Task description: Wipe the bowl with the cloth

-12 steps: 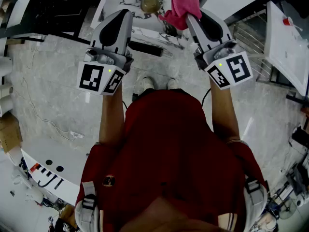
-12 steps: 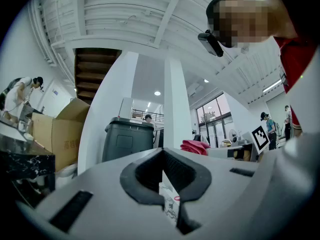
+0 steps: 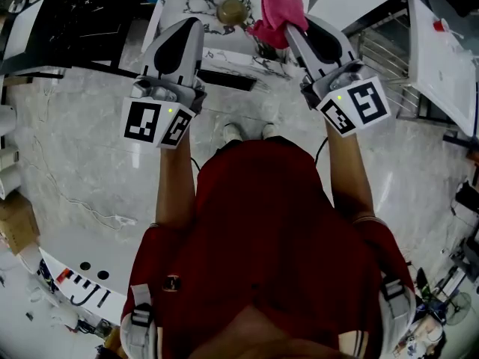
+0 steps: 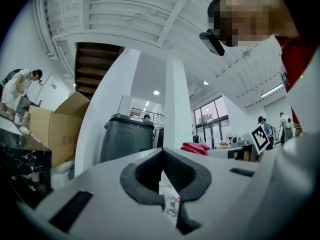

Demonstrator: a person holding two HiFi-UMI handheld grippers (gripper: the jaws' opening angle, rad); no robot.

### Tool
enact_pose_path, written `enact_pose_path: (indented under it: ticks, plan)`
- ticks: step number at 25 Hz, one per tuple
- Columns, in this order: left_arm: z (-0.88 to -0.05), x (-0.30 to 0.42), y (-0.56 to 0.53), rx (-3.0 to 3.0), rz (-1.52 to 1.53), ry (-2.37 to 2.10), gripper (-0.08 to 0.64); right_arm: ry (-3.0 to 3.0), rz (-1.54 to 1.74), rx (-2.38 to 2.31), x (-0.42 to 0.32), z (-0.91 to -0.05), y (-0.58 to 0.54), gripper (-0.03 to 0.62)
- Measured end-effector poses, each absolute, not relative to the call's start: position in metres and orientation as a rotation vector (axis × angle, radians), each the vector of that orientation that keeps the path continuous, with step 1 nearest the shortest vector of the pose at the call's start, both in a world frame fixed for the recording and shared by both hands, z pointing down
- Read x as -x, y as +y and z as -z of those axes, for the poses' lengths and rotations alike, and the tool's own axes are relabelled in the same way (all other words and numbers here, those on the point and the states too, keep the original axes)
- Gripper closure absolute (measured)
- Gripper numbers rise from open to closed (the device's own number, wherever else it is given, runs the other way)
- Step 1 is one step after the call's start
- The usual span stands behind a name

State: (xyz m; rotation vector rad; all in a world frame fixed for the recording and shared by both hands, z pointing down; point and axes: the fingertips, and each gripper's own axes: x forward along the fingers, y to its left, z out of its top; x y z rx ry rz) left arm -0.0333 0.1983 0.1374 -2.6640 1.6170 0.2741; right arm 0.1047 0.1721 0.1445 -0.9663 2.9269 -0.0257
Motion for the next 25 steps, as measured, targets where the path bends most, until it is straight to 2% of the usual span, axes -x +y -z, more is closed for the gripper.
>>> enact_pose_path:
  ticks: [11,25]
  plan:
    - [-0.157,0.068,0.171,2.738,-0.274,1.534,0.554,2.944,-0.051,1.109,-0.077,-0.152,0.154,0.531]
    - [-0.189,0.062,0.093,2.736,-0.171,1.706,0.554,3.062,-0.139,0.977,-0.079,-0.171,0.076,0.531]
